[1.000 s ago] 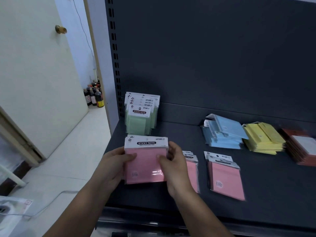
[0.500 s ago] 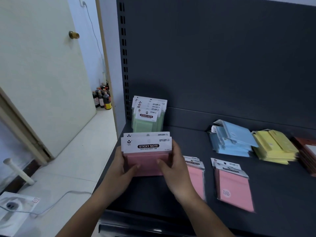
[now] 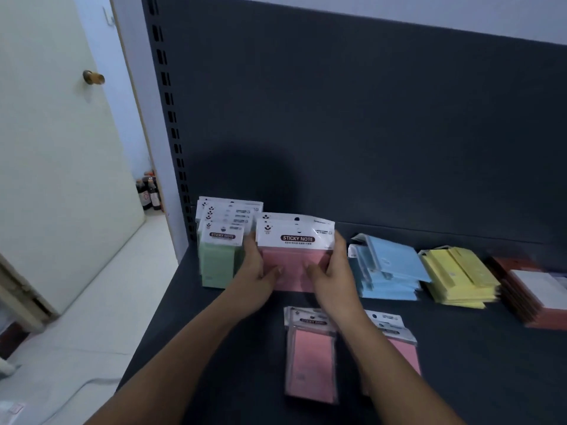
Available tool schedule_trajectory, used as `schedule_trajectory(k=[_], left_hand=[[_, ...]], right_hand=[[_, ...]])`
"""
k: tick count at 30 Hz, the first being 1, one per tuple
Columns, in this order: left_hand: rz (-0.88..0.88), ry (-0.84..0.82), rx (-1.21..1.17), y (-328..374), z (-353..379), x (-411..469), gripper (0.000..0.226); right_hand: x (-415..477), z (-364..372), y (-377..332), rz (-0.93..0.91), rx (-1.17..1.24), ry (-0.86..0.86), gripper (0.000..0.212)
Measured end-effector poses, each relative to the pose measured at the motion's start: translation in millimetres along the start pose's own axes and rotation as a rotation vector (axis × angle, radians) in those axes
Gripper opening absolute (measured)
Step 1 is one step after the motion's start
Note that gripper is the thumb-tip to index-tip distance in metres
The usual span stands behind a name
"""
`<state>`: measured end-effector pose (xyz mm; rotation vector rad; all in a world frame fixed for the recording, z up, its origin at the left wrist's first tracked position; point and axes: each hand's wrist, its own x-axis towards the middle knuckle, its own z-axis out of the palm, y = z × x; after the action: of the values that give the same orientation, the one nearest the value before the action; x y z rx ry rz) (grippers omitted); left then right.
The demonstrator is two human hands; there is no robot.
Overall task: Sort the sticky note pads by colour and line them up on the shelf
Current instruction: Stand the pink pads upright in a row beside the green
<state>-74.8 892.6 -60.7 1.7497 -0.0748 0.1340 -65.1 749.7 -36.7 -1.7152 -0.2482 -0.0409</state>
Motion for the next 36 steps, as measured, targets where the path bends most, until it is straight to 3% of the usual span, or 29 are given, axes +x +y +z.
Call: schedule_trajectory(k=[5, 11, 20, 28, 32, 36], left_hand=[[-0.018, -0.025, 0.029, -4, 24, 39, 0.065], [-0.084, 0.141, 0.027, -25, 41, 50, 0.06], [-0.091, 0.22, 0.156, -32, 50, 54, 0.059], [-0.072, 0.196, 0.225, -32, 45, 29, 0.06], [-0.191, 0.194, 0.214, -30, 43, 6, 0.072], [-0.078, 0.245, 0.304, -19, 50, -16, 0.054]], right_hand=[[31, -19, 21, 0.053, -0.026, 0.077, 0.063], [46, -19, 34, 0.072, -0.089, 0.128, 0.066], [50, -11, 50, 0.21, -0.216, 0.184, 0.059], [27, -15, 45, 0.222, -0.289, 0.096, 0.053], [7, -25, 38, 0.199, -0.325, 0.005, 0.045], [-12, -44, 29, 0.189, -0.427, -0.099, 0.039]])
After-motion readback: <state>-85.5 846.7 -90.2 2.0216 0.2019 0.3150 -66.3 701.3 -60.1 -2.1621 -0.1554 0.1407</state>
